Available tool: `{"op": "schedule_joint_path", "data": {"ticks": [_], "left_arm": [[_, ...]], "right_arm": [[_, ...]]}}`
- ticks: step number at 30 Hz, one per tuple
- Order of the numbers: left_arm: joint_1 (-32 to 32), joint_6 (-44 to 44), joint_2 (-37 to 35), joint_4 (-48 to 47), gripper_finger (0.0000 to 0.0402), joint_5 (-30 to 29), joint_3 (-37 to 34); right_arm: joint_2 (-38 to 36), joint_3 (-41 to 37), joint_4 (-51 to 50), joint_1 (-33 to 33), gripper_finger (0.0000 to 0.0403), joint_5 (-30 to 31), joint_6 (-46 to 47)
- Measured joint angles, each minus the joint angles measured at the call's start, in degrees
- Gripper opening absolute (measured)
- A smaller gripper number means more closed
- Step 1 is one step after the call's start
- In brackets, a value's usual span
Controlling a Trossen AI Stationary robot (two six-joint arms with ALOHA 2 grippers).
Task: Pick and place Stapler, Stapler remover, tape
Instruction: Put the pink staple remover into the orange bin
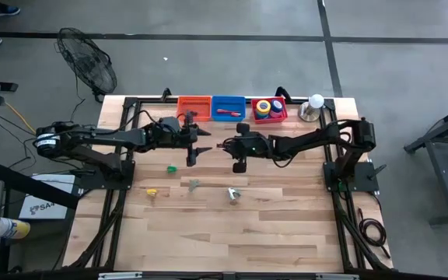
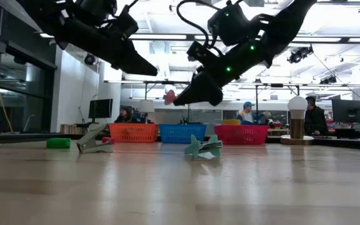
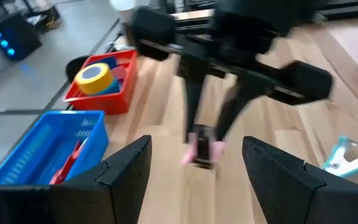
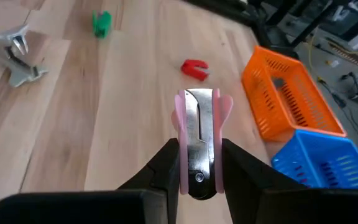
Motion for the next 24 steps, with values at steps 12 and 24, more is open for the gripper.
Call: {"op": "schedule_joint_path", "data": {"ticks": [12,24], "left_arm": [[-2.42,3.69,4.26,5.13,0.0248,-0.67,-0.02],[-2.42,4.41,7.30,6.82,0.0248,-1.36,0.02]], "right_arm": [[-1.50,0.04,5.56,0.04,0.0082,-2.24,-0.48],[-1.50,0.04,7.88,0.04,0.0082,-3.92,-1.07]]}}
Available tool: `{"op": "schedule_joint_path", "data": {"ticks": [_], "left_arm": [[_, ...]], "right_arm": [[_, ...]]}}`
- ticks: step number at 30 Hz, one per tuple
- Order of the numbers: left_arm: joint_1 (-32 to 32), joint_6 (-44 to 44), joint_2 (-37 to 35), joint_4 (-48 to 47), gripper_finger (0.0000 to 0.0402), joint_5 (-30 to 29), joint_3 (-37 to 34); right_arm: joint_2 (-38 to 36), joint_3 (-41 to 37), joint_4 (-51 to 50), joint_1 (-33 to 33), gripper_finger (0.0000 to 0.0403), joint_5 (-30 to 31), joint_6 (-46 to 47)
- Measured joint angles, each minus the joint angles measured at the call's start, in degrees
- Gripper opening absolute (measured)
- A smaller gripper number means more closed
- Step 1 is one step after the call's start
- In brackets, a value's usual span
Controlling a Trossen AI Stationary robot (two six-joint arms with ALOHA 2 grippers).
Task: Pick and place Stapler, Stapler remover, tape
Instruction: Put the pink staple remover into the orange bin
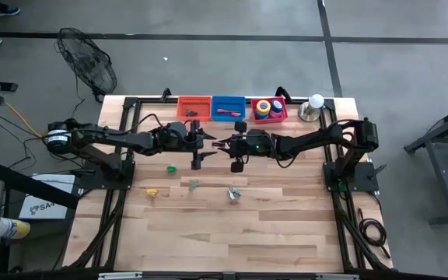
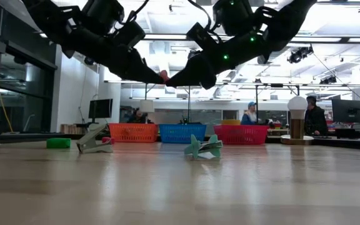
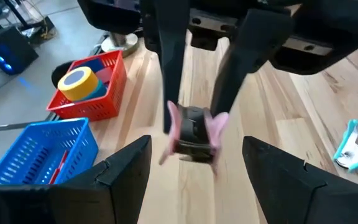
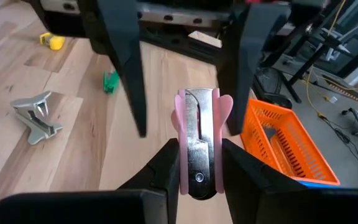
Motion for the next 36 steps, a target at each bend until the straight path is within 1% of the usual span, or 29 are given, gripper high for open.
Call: {"op": "schedule_joint_path", "data": {"ticks": [6,15,17,21,29,31,36], "left_arm": [[0.00,0.00,0.00,2.57,0.0248,-0.01,0.00],[0.00,0.22,-0.02,1.73,0.0247,-0.22,-0.02],[0.00,0.22,-0.02,1.78,0.0241,-0.22,-0.02],[0.00,0.22,-0.02,1.71,0.0207,-0.24,-0.02],[0.00,2.05,-0.02,0.46,0.0103,-0.39,-0.02],[0.00,2.89,-0.02,0.42,0.0082,-0.37,-0.02],[0.00,3.40,-0.02,0.46,0.0081,-0.35,-0.02]], "right_arm": [[0.00,0.00,-0.69,0.00,0.0082,-0.13,0.28],[0.02,0.00,-0.70,0.00,0.0082,-0.34,0.43],[0.02,0.00,-0.69,0.00,0.0082,-0.32,0.57],[0.02,0.00,-0.71,0.00,0.0082,-0.33,0.61],[0.04,0.00,-0.82,0.00,0.0082,-0.48,0.65],[0.04,0.00,-0.86,0.00,0.0082,-0.44,0.63],[0.04,0.00,-0.81,0.00,0.0100,-0.39,1.26]]}}
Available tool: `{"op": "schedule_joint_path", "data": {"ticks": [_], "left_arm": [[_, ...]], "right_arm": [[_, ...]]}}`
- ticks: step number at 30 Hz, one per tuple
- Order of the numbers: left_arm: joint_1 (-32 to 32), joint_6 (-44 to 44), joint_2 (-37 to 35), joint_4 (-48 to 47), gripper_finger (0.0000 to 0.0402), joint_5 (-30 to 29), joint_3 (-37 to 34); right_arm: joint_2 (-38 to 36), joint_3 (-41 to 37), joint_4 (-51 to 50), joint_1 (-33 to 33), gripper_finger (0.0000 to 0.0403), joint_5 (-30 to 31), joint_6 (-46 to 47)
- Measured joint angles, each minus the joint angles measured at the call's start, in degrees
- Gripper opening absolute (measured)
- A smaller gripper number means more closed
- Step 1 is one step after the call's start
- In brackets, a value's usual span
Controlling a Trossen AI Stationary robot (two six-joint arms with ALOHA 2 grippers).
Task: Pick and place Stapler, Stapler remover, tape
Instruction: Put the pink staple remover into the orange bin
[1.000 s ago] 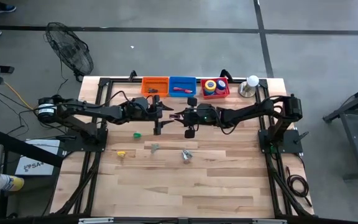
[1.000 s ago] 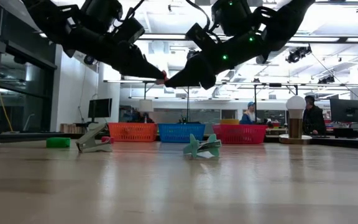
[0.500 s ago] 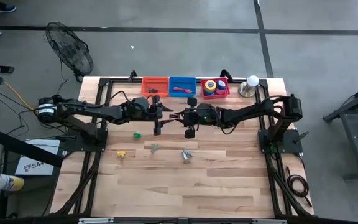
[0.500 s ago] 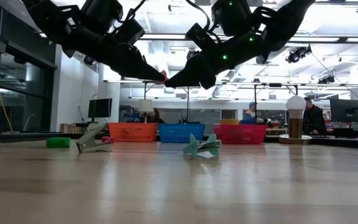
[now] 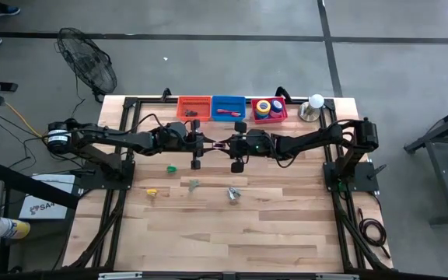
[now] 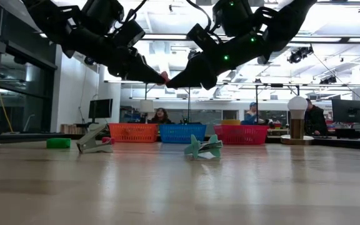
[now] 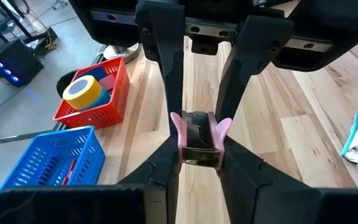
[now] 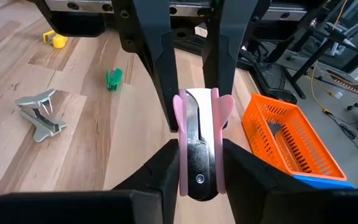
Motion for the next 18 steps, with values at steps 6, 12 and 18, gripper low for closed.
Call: {"op": "schedule_joint_path", "data": {"ticks": [6,12,18], "left_arm": [[0.00,-0.01,-0.02,0.04,0.0081,0.01,0.00],[0.04,0.00,-0.02,0.23,0.0081,-1.06,0.04],[0.06,-0.43,-0.02,-1.73,0.0081,-4.08,0.04]], "right_arm": [[0.00,0.00,0.07,0.00,0.0109,0.20,0.26],[0.00,0.10,-1.52,0.09,0.0113,7.34,1.42],[0.00,0.04,-6.26,-0.03,0.0114,10.67,2.31]]}}
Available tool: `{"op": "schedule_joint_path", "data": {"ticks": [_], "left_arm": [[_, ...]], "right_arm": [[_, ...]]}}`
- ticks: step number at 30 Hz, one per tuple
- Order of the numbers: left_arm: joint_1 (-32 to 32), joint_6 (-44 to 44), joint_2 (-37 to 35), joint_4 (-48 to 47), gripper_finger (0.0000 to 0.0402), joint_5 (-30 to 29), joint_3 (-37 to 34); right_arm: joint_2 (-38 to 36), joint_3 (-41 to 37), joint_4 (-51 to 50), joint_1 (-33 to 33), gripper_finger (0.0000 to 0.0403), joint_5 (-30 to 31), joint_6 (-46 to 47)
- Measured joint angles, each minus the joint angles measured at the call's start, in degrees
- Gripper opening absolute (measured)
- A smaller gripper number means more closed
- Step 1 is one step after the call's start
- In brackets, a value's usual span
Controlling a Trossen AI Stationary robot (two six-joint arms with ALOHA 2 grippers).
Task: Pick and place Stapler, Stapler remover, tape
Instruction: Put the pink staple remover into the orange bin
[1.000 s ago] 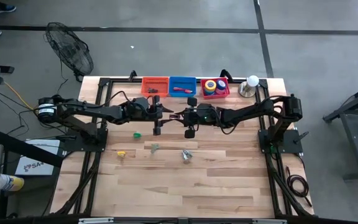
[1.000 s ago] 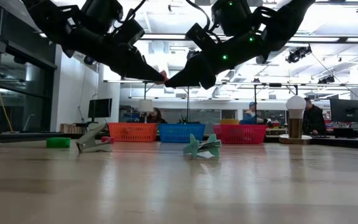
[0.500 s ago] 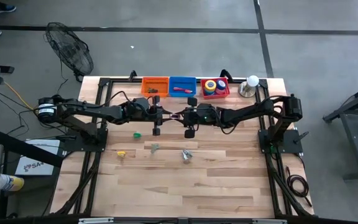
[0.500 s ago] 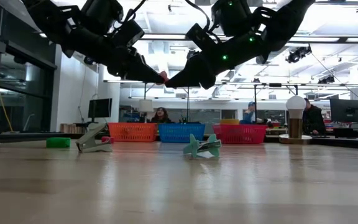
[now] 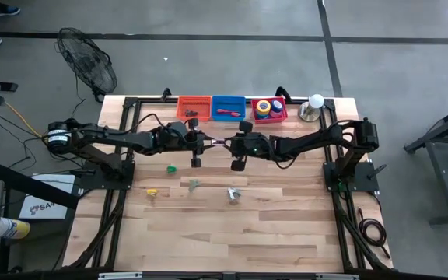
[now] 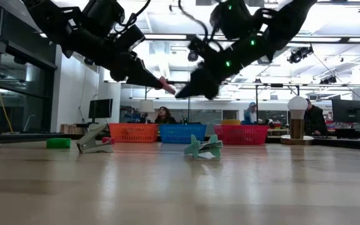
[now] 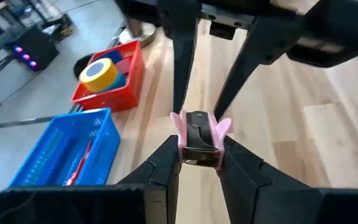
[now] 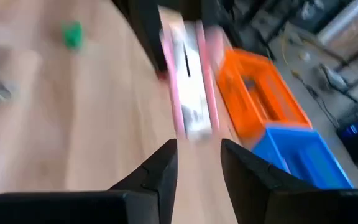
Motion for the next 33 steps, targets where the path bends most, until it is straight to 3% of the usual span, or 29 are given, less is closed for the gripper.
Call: {"op": "schedule_joint_path", "data": {"ticks": [7,17,33], "left_arm": [[-0.04,-0.22,-0.02,-0.44,0.0081,-4.56,-0.02],[0.87,-4.43,-0.02,-0.44,0.0081,-25.54,-0.02],[15.63,-25.67,7.93,1.70,0.0081,-31.91,-0.07]], "right_arm": [[0.09,-0.06,-6.24,-1.83,0.0114,0.13,2.43],[0.09,-0.06,-10.88,-5.24,0.0115,-1.61,4.47],[0.07,-0.17,-10.99,-12.06,0.0115,-8.88,3.55]]}}
